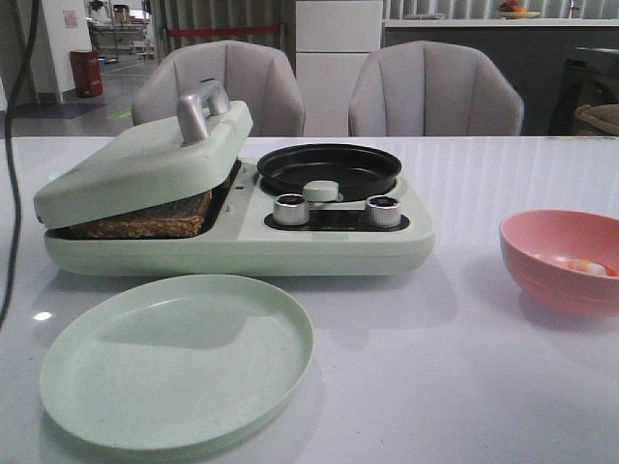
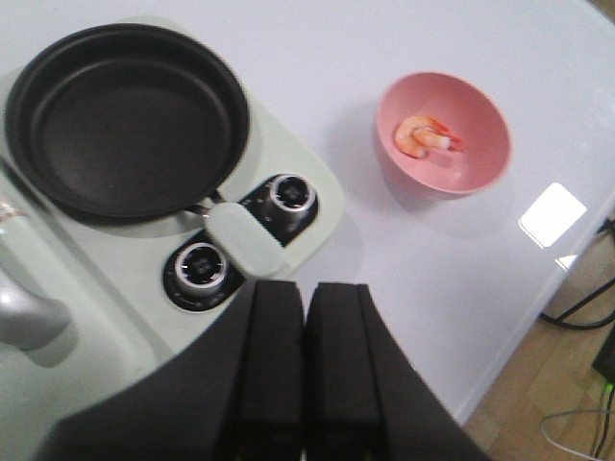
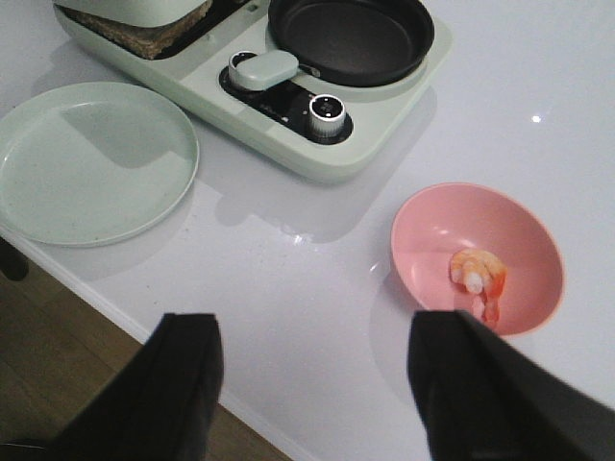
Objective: Make breakfast with bread and shrimp
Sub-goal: 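Push the press lid down over the bread with the left gripper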
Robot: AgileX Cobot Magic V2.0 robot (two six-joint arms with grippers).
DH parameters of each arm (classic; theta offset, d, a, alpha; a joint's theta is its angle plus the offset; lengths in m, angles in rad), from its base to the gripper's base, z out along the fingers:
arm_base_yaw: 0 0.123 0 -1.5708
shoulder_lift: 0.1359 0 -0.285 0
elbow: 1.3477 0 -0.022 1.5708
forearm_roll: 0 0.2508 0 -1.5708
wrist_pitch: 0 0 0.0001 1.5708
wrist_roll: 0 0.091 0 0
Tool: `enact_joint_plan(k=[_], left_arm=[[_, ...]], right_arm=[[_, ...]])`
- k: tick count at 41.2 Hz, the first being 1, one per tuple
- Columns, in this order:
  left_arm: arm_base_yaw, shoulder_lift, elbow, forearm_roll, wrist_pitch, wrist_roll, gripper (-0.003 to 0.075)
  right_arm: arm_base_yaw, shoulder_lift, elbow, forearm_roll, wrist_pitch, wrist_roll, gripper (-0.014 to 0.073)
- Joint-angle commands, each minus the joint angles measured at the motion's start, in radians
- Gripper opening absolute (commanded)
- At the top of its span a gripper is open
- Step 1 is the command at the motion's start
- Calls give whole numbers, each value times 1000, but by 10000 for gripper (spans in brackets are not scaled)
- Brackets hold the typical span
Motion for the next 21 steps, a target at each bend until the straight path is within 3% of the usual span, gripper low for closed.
enact_joint_plan(k=[1, 11, 21], left_arm=[[-92, -133, 61, 28, -89, 5, 101], [-337, -311, 283, 158, -136, -27, 101], [-444, -453, 422, 586, -159, -476, 101]], right_arm=[[-1, 2, -26, -17, -69, 0, 526], [-1, 2, -26, -17, -69, 0, 526], [-1, 2, -26, -17, -71, 0, 526]])
